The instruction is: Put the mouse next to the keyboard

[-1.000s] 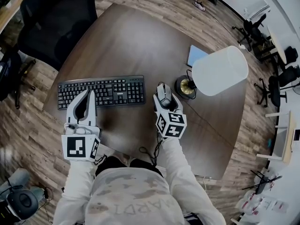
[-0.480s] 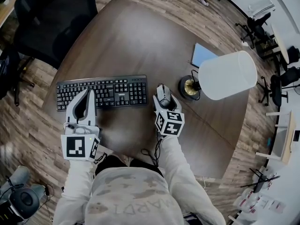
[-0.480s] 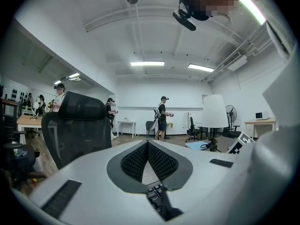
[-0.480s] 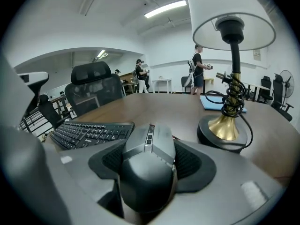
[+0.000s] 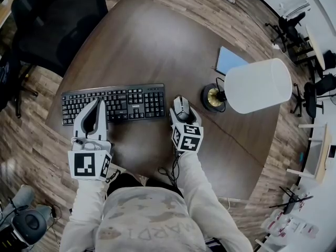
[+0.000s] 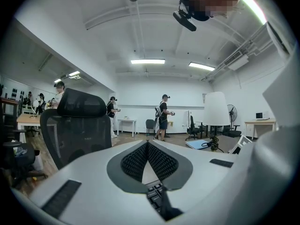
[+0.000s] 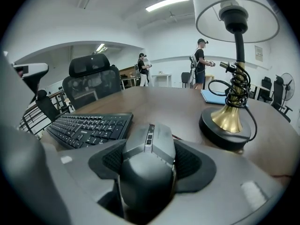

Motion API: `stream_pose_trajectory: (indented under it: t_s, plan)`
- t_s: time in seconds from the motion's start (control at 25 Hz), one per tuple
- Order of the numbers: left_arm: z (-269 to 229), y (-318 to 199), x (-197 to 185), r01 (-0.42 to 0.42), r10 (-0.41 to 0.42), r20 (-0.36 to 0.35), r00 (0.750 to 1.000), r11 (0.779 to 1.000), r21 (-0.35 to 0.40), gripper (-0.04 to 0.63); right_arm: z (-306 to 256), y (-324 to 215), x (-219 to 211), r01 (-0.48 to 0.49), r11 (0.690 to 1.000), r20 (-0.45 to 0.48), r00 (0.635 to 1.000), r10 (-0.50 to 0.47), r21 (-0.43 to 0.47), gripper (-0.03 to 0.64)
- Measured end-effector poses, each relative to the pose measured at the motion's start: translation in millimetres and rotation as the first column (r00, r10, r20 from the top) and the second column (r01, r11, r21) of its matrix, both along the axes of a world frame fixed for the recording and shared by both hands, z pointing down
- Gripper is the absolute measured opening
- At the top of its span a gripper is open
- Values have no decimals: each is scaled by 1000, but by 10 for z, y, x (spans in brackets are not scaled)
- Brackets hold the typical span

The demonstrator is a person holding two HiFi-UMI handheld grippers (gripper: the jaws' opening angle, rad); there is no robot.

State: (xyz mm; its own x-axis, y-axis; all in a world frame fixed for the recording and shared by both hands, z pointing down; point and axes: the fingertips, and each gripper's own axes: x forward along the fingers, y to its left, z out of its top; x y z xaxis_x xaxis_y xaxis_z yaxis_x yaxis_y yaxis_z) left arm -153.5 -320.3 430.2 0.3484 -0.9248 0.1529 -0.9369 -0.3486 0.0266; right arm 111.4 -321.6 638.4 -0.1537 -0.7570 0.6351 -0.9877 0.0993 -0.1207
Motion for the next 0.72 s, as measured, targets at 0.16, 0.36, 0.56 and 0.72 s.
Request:
stream_pose_trajectory:
  t_s: [0.16, 0.36, 0.56, 0.72]
  plan:
    - [30, -3, -5, 1, -1, 0, 1000, 1000, -7, 6, 44, 2, -9, -5, 1000, -8, 1000, 5, -11, 311]
    - [46, -1, -19, 4, -4, 3, 1000, 1000, -12, 6, 90, 1, -15, -5, 1000, -16, 1000, 5, -24, 311]
    - [45, -2, -41, 7, -7, 2, 1000, 1000, -12, 6, 107, -1, -20, -2, 999, -28, 1000, 1, -38, 312]
    - [26, -2, -40, 6, -6, 2, 1000, 1000, -11, 6, 111, 4, -26, 3, 999, -38, 999, -5, -49, 313]
